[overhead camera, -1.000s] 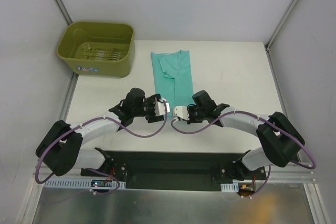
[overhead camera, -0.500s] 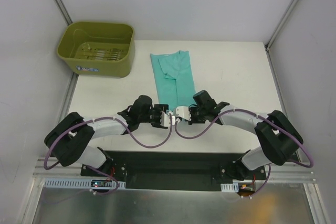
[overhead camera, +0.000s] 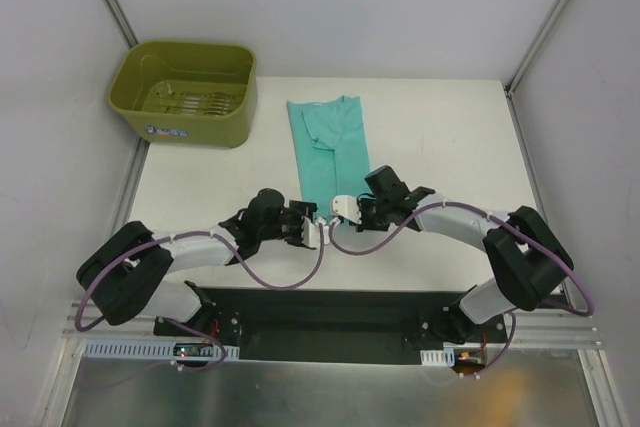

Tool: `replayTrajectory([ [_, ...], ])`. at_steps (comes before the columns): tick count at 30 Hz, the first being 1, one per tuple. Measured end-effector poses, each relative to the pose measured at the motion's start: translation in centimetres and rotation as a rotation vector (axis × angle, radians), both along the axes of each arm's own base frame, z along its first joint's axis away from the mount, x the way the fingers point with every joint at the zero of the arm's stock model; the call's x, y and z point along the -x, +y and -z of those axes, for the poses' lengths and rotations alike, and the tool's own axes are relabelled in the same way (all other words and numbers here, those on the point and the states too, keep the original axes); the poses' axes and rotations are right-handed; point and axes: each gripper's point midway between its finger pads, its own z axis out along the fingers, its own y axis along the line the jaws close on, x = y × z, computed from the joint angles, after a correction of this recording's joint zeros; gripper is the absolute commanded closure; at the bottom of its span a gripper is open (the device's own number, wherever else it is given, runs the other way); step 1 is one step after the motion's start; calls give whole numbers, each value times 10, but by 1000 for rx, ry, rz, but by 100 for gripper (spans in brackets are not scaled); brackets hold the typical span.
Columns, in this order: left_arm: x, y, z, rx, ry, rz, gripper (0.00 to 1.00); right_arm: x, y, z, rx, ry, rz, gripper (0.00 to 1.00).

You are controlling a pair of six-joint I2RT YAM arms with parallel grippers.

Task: Roll the t-shirts
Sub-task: Roll the T-shirt to the center of the board.

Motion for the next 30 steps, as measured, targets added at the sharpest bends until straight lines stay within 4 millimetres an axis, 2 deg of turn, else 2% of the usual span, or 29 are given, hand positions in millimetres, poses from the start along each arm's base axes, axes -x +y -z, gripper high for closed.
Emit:
replayTrajectory([
  [3, 13, 7, -3, 14, -27, 12, 36, -7, 12, -13, -48, 0, 20, 99],
  [7, 25, 14, 4, 0, -65, 48, 35, -13, 23, -27, -94, -2, 31, 99],
  [18, 8, 14, 22, -61, -138, 39, 38, -4, 23, -26, -100, 47, 28, 100],
  [23, 1, 6, 20, -59, -160, 31, 40, 0, 22, -24, -98, 64, 22, 99],
  [28, -10, -4, 15, -51, -179, 16, 48, 2, 23, -22, -95, 79, 16, 99],
  [29, -12, -4, 14, -50, -182, 12, 51, 3, 23, -21, -95, 81, 16, 99],
  [30, -12, -6, 15, -52, -183, 14, 61, 3, 23, -20, -93, 83, 15, 99],
])
